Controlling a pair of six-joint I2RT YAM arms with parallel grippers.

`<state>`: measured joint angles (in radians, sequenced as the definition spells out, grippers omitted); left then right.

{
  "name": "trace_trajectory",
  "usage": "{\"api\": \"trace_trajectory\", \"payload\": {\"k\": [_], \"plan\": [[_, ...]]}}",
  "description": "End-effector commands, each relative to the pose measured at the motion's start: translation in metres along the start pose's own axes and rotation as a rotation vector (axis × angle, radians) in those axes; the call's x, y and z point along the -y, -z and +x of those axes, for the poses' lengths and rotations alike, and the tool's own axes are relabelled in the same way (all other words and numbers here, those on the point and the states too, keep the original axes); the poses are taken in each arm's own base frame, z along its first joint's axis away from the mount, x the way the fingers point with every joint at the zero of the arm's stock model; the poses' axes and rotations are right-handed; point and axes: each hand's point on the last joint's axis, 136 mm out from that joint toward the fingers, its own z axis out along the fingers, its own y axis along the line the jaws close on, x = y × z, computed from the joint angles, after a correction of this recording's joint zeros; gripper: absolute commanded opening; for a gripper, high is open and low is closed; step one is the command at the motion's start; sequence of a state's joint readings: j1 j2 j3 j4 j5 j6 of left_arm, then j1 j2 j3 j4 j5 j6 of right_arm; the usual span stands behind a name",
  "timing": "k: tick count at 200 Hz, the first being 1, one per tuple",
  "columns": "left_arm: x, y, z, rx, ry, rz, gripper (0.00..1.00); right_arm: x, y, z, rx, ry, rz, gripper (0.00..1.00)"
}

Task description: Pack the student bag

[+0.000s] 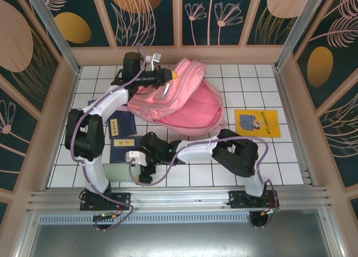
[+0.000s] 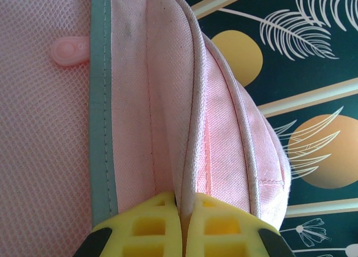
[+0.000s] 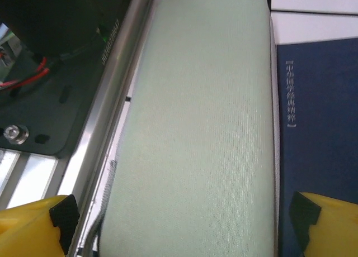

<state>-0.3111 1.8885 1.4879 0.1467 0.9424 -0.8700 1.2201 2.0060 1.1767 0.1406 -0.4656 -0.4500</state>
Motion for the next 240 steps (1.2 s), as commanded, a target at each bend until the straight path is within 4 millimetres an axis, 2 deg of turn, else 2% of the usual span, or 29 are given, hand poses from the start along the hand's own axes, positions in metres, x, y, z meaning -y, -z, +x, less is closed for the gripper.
{"api": "trace_trajectory", "payload": {"k": [1,37,75,122,148,173,215,240], "plan": [[0.028,0.014,-0.016,0.062,-0.094,0.045,0.00,0.003,-0.012,0.003,-0.018,0.004,0.006,0.99],[0.027,0.015,-0.017,0.065,-0.093,0.045,0.00,0.016,-0.023,0.005,-0.029,-0.001,0.072,0.91],[0.027,0.018,-0.019,0.073,-0.091,0.045,0.00,0.024,-0.020,0.000,-0.005,-0.008,0.112,0.64],[0.025,0.020,-0.020,0.077,-0.092,0.040,0.00,0.013,0.009,-0.017,0.068,-0.003,0.103,0.63],[0.026,0.022,-0.021,0.081,-0.098,0.036,0.00,0.018,0.040,-0.026,0.117,-0.032,0.161,0.62],[0.029,0.024,-0.022,0.085,-0.096,0.044,0.00,0.019,0.075,-0.026,0.141,-0.070,0.222,0.61],[0.037,0.033,-0.028,0.108,-0.108,0.059,0.00,0.011,0.135,0.003,0.176,-0.230,0.357,0.61],[0.038,0.043,-0.037,0.133,-0.106,0.062,0.00,0.008,0.188,0.013,0.272,-0.310,0.510,0.61]]}}
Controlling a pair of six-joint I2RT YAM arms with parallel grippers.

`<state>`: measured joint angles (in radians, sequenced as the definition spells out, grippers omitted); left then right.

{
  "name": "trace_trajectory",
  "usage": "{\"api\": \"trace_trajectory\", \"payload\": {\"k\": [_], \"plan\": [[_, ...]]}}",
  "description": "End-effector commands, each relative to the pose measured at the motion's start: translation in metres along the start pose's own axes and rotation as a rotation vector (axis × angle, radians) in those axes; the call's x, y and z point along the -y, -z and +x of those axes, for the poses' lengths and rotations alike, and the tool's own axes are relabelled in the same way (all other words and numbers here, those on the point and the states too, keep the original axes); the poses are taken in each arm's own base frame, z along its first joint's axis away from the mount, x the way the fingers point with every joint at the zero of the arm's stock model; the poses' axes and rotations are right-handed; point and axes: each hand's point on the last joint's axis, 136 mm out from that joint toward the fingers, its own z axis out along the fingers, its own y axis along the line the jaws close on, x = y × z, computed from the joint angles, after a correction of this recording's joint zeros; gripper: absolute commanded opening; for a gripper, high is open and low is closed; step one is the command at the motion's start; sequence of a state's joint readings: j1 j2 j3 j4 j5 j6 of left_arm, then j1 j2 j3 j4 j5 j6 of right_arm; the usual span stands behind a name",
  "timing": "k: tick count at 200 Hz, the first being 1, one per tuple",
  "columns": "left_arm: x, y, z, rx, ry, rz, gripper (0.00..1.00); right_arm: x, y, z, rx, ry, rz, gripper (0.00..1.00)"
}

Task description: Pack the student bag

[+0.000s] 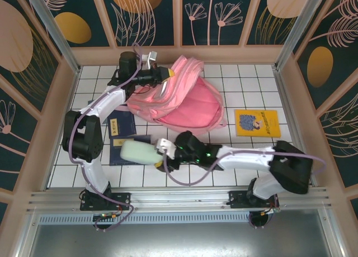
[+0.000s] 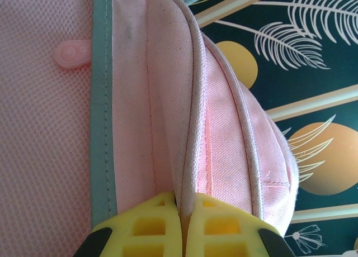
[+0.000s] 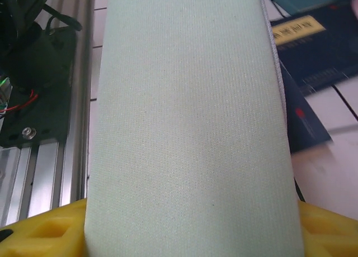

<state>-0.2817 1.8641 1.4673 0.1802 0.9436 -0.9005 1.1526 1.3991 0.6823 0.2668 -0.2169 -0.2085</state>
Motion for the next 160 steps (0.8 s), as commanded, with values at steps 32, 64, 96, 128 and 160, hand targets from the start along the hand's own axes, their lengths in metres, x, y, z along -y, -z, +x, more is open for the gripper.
{"api": "trace_trajectory", "payload": {"k": [32,64,96,128,160], "plan": [[0.034,0.038,-0.037,0.121,-0.087,0.089,0.00,0.064,0.107,-0.004,0.249,-0.248,0.387,0.61],[0.032,0.035,-0.037,0.119,-0.066,0.109,0.00,0.126,0.176,0.006,0.411,-0.470,0.662,0.61],[0.039,0.036,-0.038,0.112,-0.074,0.132,0.00,0.158,0.195,0.018,0.375,-0.572,0.750,0.59],[0.055,0.039,-0.037,0.098,-0.091,0.158,0.00,0.177,0.176,0.020,0.178,-0.558,0.764,0.58],[0.072,0.037,-0.033,0.062,-0.125,0.155,0.00,0.192,0.152,0.002,0.064,-0.490,0.710,0.59]]}}
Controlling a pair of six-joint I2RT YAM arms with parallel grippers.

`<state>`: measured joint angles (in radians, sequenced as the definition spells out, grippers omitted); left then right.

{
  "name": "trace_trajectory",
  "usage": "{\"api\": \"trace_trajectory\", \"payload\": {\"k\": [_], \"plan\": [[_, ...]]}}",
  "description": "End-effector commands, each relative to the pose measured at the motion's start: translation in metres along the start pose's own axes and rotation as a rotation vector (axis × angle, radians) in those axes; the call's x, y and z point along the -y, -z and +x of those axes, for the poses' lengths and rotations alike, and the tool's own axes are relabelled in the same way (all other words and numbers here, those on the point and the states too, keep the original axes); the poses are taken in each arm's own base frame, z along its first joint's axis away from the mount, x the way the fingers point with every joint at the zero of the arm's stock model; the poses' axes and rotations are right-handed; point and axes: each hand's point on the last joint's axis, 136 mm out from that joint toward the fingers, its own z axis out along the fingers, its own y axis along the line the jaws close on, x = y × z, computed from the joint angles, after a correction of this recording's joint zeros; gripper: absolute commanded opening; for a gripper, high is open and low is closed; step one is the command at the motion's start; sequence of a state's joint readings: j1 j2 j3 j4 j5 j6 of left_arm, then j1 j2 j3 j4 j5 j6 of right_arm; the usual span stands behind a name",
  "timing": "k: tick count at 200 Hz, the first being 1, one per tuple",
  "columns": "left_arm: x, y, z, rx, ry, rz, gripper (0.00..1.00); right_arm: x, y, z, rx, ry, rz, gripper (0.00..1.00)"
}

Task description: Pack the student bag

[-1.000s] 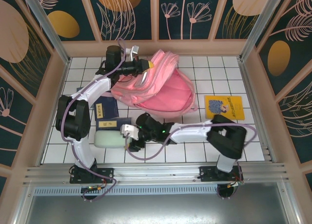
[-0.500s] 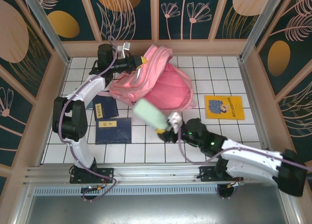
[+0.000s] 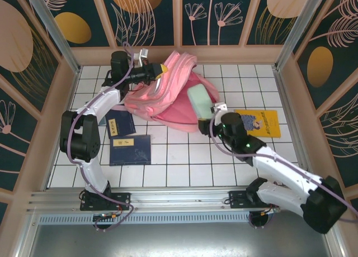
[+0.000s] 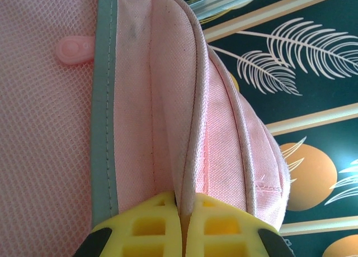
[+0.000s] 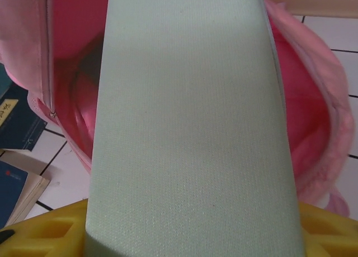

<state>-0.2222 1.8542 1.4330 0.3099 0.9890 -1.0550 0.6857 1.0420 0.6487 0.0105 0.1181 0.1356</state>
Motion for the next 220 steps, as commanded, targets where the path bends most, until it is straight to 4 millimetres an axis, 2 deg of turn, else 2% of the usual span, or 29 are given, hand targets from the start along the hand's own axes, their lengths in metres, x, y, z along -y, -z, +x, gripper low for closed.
{"api": "trace_trajectory", "payload": {"k": [1,35,53,69,91,116,144,174,191,220], "plan": [[0.073,0.010,-0.008,0.002,-0.204,0.109,0.00,-0.010,-0.011,-0.018,-0.044,0.082,-0.026,0.59],[0.084,-0.005,0.008,-0.067,-0.237,0.095,0.00,-0.020,-0.049,-0.035,-0.127,0.186,-0.049,0.62],[0.092,-0.006,0.009,-0.073,-0.239,0.110,0.00,-0.018,-0.074,-0.026,-0.200,0.211,-0.046,0.62],[0.101,-0.004,0.009,-0.072,-0.253,0.119,0.00,-0.028,-0.090,-0.012,-0.258,0.233,-0.103,0.57],[0.111,-0.001,0.007,-0.069,-0.265,0.123,0.00,-0.047,-0.094,-0.003,-0.269,0.323,-0.159,0.56],[0.111,-0.001,0.007,-0.068,-0.266,0.119,0.00,-0.058,-0.095,0.011,-0.288,0.501,-0.159,0.58],[0.109,-0.002,0.008,-0.074,-0.263,0.117,0.00,-0.045,-0.103,0.030,-0.357,0.660,-0.075,0.60],[0.107,-0.011,0.013,-0.094,-0.258,0.121,0.00,-0.052,-0.116,0.019,-0.327,0.661,-0.091,0.62],[0.108,-0.017,0.019,-0.114,-0.255,0.128,0.00,-0.058,-0.130,0.006,-0.303,0.659,-0.086,0.64],[0.106,-0.026,0.028,-0.137,-0.246,0.132,0.00,-0.074,-0.156,-0.004,-0.283,0.675,-0.134,0.66]]}}
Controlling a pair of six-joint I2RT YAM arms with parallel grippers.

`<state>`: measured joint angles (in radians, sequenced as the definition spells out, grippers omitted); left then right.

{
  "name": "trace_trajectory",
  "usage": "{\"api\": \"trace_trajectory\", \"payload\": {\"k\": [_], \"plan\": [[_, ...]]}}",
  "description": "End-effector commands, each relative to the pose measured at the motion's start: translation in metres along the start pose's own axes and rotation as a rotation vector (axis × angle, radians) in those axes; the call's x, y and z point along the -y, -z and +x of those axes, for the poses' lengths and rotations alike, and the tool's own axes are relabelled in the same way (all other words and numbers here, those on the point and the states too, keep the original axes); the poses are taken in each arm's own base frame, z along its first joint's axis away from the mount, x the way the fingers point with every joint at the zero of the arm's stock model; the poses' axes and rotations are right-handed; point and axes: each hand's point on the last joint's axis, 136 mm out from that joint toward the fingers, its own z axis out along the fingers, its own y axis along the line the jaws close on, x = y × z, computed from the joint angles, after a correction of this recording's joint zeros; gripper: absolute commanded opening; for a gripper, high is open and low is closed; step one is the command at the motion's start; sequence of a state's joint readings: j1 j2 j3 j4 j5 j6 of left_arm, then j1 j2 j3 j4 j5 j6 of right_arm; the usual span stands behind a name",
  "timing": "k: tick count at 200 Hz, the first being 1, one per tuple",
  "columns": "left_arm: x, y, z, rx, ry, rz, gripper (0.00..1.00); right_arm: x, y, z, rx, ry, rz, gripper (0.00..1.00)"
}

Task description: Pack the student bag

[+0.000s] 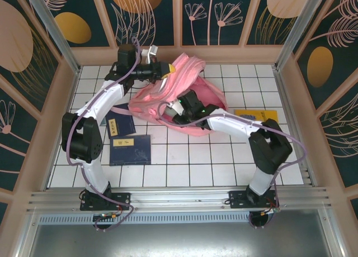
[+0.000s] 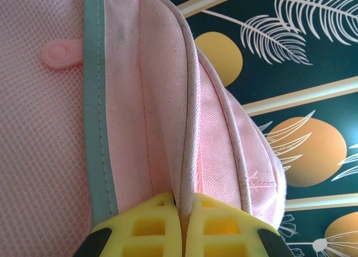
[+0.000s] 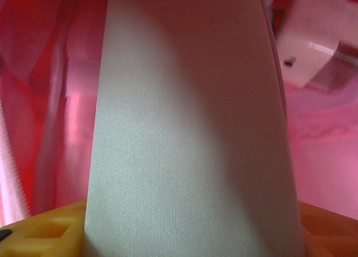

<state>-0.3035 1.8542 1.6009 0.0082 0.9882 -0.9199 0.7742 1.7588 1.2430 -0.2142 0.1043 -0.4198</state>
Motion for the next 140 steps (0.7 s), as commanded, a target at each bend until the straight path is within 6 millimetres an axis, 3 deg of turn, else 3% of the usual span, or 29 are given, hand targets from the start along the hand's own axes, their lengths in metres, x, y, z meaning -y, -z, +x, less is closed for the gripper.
{"api": "trace_trajectory", "payload": {"k": [1,36,58,66,99,140], "plan": [[0.073,0.000,0.001,-0.017,-0.221,0.153,0.00,0.003,-0.012,-0.031,0.062,0.040,-0.008,0.66],[0.071,-0.001,0.002,-0.015,-0.214,0.149,0.00,-0.001,-0.026,-0.046,0.118,0.037,-0.034,0.79],[0.069,-0.001,0.001,-0.007,-0.217,0.139,0.00,0.002,-0.018,-0.045,0.141,0.004,-0.022,0.87],[0.068,-0.002,0.000,-0.005,-0.216,0.135,0.00,0.005,-0.014,-0.044,0.148,-0.011,-0.008,0.99],[0.057,-0.007,-0.007,0.006,-0.201,0.110,0.00,0.005,0.018,-0.041,0.183,-0.062,0.002,0.99],[0.040,-0.015,-0.019,0.027,-0.192,0.055,0.00,-0.007,0.077,-0.028,0.266,-0.136,0.037,0.99]]}}
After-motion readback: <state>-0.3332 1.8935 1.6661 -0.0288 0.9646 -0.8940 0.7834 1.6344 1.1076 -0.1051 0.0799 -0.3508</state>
